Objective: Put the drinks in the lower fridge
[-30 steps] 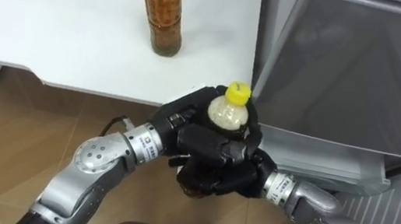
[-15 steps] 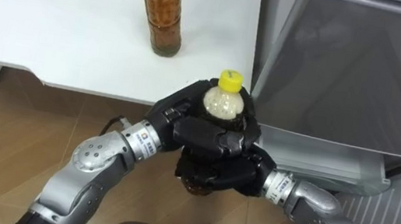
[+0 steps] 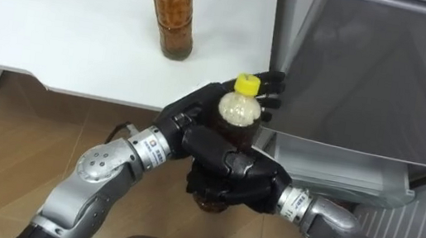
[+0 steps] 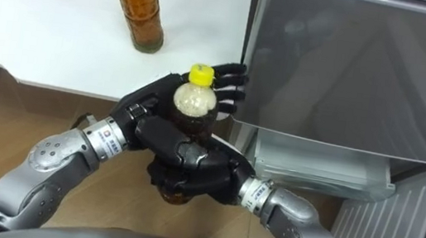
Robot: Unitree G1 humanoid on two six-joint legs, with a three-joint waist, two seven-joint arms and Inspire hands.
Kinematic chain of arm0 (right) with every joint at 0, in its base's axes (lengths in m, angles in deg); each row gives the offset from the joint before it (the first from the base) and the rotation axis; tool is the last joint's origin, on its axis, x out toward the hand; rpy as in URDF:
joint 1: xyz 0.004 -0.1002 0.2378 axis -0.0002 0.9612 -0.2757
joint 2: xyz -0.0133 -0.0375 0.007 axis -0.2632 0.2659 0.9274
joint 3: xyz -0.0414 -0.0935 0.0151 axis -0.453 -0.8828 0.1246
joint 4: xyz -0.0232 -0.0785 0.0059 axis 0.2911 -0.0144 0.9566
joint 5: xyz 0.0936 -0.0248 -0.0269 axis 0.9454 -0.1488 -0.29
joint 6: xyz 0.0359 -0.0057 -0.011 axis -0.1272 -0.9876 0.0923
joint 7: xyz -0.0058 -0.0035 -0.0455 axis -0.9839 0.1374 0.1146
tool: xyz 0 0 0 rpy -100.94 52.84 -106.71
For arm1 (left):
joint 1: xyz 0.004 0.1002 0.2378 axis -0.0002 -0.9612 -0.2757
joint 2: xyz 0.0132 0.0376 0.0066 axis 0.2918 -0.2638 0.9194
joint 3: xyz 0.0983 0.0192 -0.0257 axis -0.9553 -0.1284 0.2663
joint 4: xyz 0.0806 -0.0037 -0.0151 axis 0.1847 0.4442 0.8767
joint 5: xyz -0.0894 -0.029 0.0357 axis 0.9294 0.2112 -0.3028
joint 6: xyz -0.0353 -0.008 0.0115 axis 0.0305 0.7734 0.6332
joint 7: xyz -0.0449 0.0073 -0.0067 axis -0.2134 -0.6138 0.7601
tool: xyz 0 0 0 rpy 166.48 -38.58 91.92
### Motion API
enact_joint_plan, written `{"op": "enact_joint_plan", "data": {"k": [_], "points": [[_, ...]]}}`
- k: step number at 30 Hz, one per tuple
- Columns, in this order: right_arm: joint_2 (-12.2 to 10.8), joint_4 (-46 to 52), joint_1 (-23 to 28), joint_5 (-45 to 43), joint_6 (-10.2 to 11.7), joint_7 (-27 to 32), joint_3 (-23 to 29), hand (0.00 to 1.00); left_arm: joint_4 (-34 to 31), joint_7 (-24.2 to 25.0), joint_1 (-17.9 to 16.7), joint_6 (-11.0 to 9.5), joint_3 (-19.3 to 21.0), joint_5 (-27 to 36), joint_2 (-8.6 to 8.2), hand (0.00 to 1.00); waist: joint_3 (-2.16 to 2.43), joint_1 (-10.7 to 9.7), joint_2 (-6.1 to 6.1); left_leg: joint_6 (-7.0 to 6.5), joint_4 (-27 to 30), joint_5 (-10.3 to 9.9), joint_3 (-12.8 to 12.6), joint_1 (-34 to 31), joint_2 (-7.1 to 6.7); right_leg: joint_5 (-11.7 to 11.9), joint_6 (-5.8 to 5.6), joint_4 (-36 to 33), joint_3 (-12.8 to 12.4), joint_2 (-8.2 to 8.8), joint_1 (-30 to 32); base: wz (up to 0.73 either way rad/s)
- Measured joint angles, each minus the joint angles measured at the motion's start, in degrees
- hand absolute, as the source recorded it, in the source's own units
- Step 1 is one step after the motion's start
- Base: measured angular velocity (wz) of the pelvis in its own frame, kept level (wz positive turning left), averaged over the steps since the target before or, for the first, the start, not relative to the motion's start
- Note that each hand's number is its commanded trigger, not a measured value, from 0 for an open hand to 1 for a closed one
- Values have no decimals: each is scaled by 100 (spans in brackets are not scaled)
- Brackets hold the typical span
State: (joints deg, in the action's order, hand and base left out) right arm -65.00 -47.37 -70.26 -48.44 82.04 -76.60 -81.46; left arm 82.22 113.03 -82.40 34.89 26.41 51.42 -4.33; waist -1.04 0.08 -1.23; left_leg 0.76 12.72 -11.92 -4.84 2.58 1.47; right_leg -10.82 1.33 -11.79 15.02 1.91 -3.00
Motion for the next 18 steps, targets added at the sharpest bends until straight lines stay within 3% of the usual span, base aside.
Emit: {"op": "enact_joint_plan", "data": {"k": [8, 12, 18], "points": [[33, 84, -1, 80, -8, -75, 28, 100, -441, -46, 161, 1, 268, -72, 23, 0, -18, 19, 70, 0, 3, 0, 17, -1, 1, 0, 0, -8, -54, -8, 11, -1], [72, 85, 2, 51, -218, -103, 58, 100, -973, 27, 445, -188, 562, 162, -17, 0, -15, 30, 65, 0, 5, 0, -5, 21, -5, 1, -1, -6, -57, -3, 7, 0], [104, 167, 41, 16, -370, -102, 259, 100, -1418, 19, 545, -277, 664, 227, -73, 0, -1, 110, 82, 1, 2, -1, 1, 87, 4, 10, 7, -8, -66, -4, -34, -4]]}}
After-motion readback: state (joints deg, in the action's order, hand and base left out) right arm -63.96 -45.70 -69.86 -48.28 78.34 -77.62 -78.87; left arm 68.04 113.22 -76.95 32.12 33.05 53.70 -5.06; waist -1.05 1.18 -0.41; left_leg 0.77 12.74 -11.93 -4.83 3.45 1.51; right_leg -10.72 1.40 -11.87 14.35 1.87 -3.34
